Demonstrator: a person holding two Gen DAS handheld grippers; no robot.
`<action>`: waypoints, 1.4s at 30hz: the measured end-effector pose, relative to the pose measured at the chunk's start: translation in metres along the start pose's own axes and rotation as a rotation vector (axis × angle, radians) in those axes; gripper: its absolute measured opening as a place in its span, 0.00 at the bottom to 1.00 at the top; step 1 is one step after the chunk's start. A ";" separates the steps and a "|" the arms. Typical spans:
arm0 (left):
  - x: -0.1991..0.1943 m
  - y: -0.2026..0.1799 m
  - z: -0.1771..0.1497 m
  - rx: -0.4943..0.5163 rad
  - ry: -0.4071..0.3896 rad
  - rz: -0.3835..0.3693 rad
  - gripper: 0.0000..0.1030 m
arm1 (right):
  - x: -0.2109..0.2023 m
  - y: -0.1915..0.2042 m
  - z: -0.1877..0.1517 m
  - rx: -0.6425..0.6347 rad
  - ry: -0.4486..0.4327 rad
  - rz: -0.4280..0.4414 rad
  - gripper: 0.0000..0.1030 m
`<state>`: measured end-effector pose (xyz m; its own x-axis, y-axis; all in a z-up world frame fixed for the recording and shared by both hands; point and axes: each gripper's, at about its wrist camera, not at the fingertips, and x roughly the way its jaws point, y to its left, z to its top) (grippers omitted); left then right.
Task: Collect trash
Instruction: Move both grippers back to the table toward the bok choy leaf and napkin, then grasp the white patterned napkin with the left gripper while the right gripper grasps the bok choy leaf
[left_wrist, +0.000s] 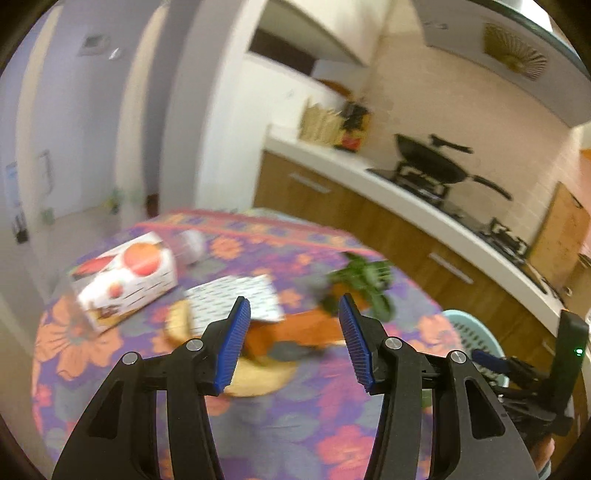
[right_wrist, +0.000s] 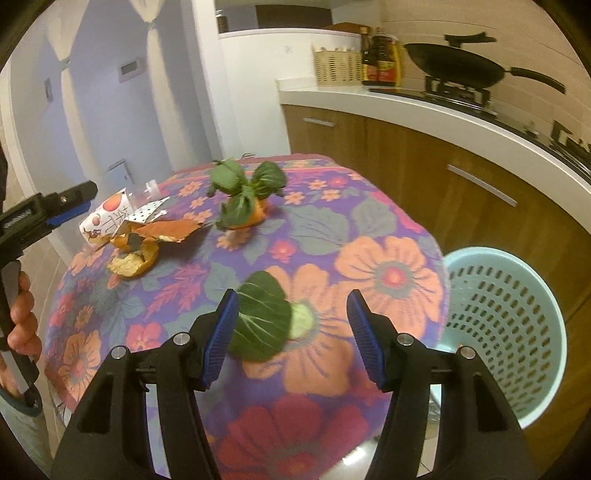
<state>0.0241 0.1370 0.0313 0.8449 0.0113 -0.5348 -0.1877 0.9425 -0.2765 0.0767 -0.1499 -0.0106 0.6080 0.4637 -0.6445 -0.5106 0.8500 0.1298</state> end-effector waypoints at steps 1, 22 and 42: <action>0.004 0.006 0.001 -0.009 0.014 0.005 0.47 | 0.004 0.004 0.002 -0.004 0.004 0.004 0.56; 0.074 0.025 0.004 0.027 0.165 0.168 0.20 | 0.047 0.026 -0.004 -0.063 0.047 -0.017 0.59; 0.015 0.022 0.004 -0.083 0.034 -0.184 0.13 | 0.027 0.015 -0.011 -0.042 -0.011 -0.032 0.69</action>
<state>0.0341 0.1591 0.0204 0.8517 -0.1713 -0.4952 -0.0731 0.8969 -0.4361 0.0788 -0.1269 -0.0346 0.6313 0.4392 -0.6392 -0.5157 0.8533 0.0770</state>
